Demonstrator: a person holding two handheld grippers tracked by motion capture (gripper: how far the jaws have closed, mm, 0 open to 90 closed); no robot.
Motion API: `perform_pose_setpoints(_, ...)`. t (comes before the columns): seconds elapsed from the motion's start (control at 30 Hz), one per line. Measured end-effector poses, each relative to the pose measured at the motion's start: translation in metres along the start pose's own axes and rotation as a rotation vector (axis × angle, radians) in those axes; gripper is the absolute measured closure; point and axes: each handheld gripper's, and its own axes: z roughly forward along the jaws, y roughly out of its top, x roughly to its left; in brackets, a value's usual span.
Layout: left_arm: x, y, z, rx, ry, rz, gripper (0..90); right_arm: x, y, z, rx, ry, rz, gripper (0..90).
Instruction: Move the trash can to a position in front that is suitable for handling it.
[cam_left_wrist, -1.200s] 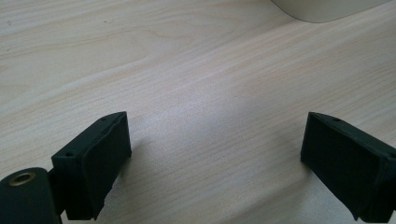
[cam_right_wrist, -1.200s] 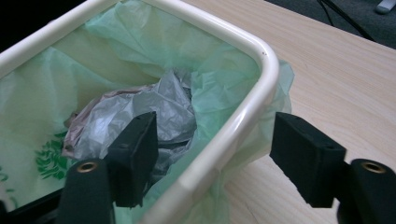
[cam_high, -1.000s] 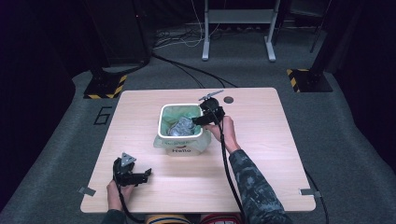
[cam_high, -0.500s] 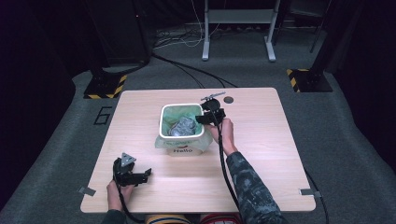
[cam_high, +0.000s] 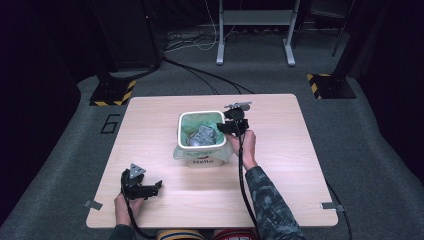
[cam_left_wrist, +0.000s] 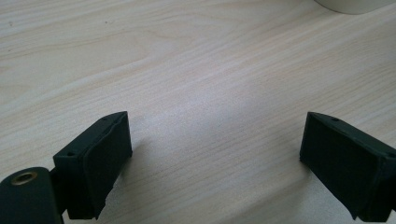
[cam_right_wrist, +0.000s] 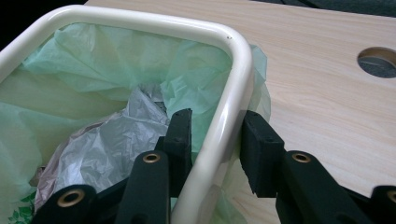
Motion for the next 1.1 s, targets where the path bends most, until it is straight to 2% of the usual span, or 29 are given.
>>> perform_pose_setpoints(0.3,0.000,0.000,0.000,0.000,-0.001,-0.008,8.6,-0.016,-0.006,-0.010,-0.021,-0.040,0.047,65.4)
perform_pose_setpoints(0.77,0.000,0.000,0.000,0.000,-0.002,-0.009,8.6,-0.028,-0.010,-0.019,-0.025,-0.066,0.070,65.3)
perform_pose_setpoints(0.93,0.000,0.000,0.000,0.000,-0.001,-0.008,8.6,-0.031,-0.011,-0.020,-0.023,-0.068,0.062,64.3)
perform_pose_setpoints(0.97,0.000,0.000,0.000,0.000,0.001,-0.008,8.6,-0.032,-0.011,-0.021,-0.023,-0.074,0.055,59.5)
perform_pose_setpoints(1.0,0.001,0.000,0.000,0.001,0.000,-0.006,8.6,-0.034,-0.009,-0.022,-0.030,-0.072,0.060,47.3)
perform_pose_setpoints(1.03,0.001,0.000,0.000,0.001,0.000,-0.006,8.6,-0.034,-0.009,-0.022,-0.030,-0.072,0.060,47.3)
perform_pose_setpoints(1.07,0.001,0.000,0.000,0.001,-0.001,-0.006,8.6,-0.036,-0.009,-0.025,-0.041,-0.055,0.068,36.9)
perform_pose_setpoints(1.1,0.001,0.000,0.000,0.004,-0.001,-0.007,8.6,-0.037,-0.010,-0.028,-0.046,-0.046,0.059,32.9)
